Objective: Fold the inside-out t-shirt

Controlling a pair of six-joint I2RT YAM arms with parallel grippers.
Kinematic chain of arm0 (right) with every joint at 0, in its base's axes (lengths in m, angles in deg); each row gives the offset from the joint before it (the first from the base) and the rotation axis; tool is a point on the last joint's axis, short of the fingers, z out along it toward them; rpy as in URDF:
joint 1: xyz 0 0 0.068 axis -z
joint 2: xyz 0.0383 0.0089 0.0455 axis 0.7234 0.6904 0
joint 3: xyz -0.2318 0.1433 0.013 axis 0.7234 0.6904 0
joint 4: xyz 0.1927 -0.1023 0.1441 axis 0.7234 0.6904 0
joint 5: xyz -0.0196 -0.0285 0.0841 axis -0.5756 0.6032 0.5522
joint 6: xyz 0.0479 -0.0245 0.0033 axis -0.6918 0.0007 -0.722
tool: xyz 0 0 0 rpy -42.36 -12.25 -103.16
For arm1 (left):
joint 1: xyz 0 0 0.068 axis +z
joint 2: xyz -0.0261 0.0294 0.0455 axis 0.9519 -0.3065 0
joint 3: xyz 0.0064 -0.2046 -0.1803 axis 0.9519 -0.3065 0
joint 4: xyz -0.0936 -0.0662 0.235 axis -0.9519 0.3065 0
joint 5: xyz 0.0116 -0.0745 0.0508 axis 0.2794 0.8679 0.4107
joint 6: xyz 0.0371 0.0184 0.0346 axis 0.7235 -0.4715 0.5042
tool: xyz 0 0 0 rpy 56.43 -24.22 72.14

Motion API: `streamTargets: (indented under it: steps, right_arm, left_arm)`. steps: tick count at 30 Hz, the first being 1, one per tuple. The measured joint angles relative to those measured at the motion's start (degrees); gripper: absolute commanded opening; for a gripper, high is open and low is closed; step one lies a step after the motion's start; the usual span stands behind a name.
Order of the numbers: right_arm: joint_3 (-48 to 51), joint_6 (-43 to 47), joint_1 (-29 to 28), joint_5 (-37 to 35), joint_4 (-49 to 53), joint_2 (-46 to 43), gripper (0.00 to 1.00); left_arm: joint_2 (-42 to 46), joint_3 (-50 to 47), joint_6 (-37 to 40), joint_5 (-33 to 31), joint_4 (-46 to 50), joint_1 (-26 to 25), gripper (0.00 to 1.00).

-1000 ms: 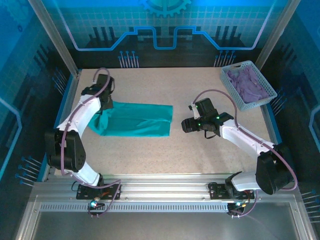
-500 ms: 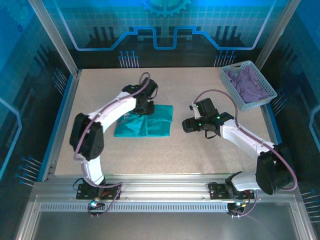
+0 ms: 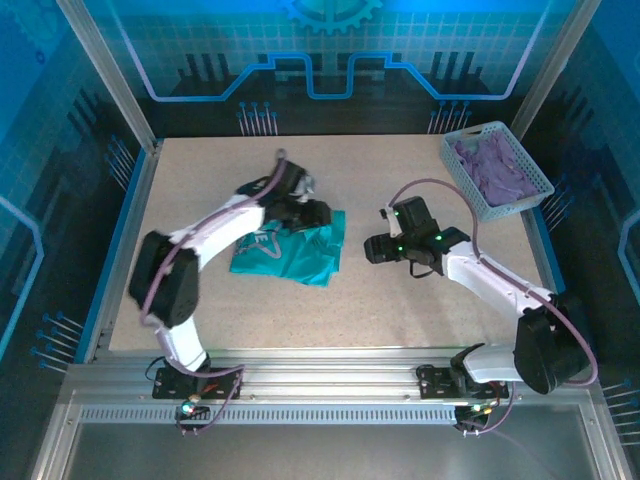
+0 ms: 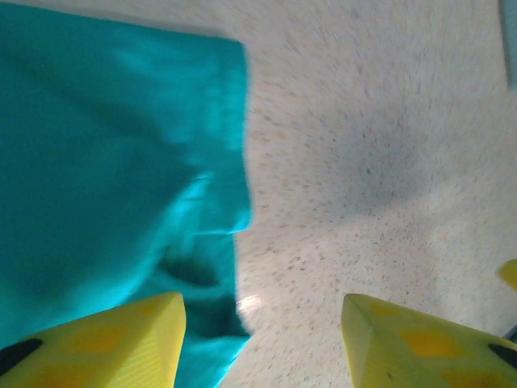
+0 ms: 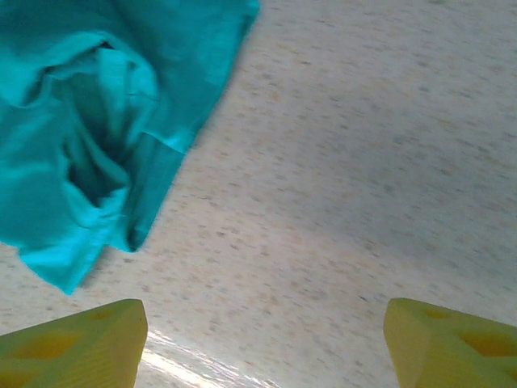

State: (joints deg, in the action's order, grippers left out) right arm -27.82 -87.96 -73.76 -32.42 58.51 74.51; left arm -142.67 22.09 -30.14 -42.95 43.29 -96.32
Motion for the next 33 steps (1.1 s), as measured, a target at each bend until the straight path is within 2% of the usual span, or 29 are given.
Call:
streamTargets:
  steps: [2,4,8,13,15,18,20,22,24,26,33]
  right_arm:
    - [-1.73,-0.68,-3.37,0.63,-1.36,3.63,0.77]
    - [-4.35,-0.85,-6.95,0.94,-2.45,8.31,0.77]
    - [-11.47,0.11,-13.29,-1.57,-3.02,17.81,0.80]
    - [-22.82,5.09,-16.04,-9.16,-2.86,28.28,0.86]
    - [-26.49,7.23,-16.04,-11.78,-2.97,32.15,0.89]
    - [-31.26,9.84,-16.02,-14.93,-2.75,38.01,0.88]
    - [-33.86,10.82,-15.74,-16.09,-2.25,41.27,0.85]
    - [-35.36,11.04,-15.04,-16.22,-1.99,43.10,0.77]
    - [-35.98,10.29,-13.44,-15.08,-1.77,43.54,0.66]
    - [-36.70,8.26,-10.88,-13.20,-1.68,43.54,0.60]
    - [-39.39,0.46,-0.74,-9.03,-0.55,43.87,0.58]
  left_arm:
    - [4.15,-2.12,0.04,0.02,-0.04,5.40,0.56]
    - [4.76,-1.95,0.11,-0.79,-1.07,8.63,0.57]
    - [3.91,-3.28,0.09,-1.77,-2.64,8.87,0.58]
    - [4.94,-12.33,-1.25,-2.27,-6.51,10.67,0.59]
    - [6.21,-16.61,-1.99,-2.71,-7.74,12.76,0.59]
    - [8.68,-21.40,-3.43,-3.37,-9.46,15.52,0.59]
    - [10.58,-23.63,-4.31,-3.56,-10.71,16.57,0.59]
    - [11.98,-25.05,-4.57,-3.54,-12.00,16.79,0.59]
    - [12.94,-26.43,-5.01,-3.02,-13.51,16.76,0.59]
    - [13.46,-28.02,-5.60,-2.38,-14.93,16.68,0.59]
    - [14.71,-32.13,-5.86,-1.62,-16.28,15.78,0.59]
